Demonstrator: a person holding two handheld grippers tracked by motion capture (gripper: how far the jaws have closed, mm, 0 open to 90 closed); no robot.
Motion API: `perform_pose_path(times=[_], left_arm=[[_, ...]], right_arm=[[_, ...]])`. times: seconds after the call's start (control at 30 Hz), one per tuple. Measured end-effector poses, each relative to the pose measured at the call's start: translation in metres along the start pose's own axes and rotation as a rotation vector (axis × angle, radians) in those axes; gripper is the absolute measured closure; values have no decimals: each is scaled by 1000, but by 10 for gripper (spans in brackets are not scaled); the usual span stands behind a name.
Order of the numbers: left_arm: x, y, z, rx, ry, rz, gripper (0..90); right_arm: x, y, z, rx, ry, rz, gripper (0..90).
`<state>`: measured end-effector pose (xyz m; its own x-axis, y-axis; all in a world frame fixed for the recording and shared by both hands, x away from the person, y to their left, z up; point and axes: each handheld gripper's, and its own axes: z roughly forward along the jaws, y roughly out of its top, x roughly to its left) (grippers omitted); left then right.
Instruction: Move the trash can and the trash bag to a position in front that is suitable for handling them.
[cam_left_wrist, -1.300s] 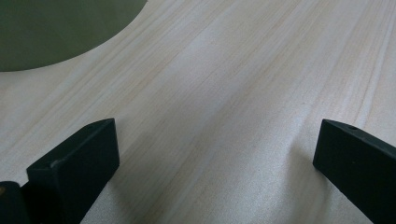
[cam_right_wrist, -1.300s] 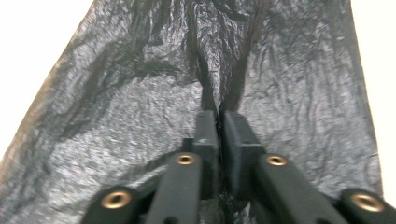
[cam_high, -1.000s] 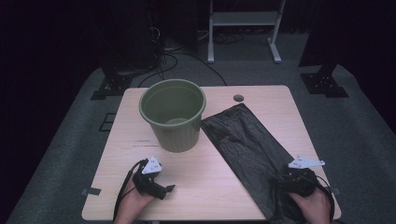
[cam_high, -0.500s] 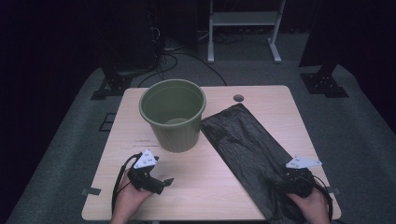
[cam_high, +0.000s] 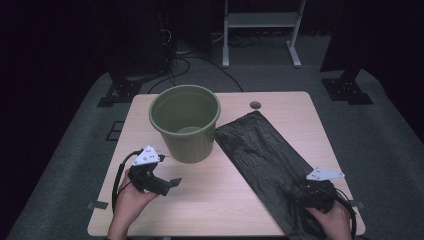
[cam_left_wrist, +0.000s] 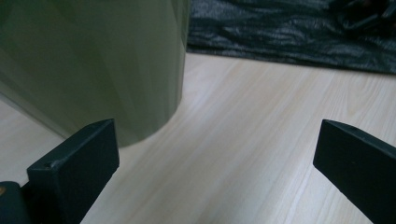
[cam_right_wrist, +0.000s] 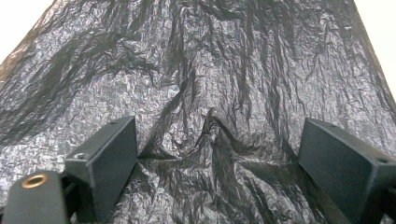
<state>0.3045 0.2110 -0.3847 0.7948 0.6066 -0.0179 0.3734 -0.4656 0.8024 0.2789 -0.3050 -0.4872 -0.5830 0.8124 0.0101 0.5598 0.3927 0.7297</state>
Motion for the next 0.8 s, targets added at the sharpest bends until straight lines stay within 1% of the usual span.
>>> perform_pose_path(times=[0.17, 0.3, 0.4, 0.53, 0.63, 0.8], left_arm=[[4, 15, -9, 3, 19, 12, 0], [8, 27, -19, -12, 28, 5, 0], [11, 36, -26, -16, 23, -3, 0], [18, 53, -34, -18, 30, 4, 0], [23, 63, -36, -10, 24, 8, 0], [33, 81, -42, -8, 33, 14, 0]], right_arm=[[0, 0, 0, 0, -1, 1, 105], [0, 0, 0, 0, -2, 1, 105], [0, 0, 0, 0, -2, 2, 105], [0, 0, 0, 0, -3, 3, 105], [0, 0, 0, 0, -3, 3, 105], [0, 0, 0, 0, -3, 3, 105]])
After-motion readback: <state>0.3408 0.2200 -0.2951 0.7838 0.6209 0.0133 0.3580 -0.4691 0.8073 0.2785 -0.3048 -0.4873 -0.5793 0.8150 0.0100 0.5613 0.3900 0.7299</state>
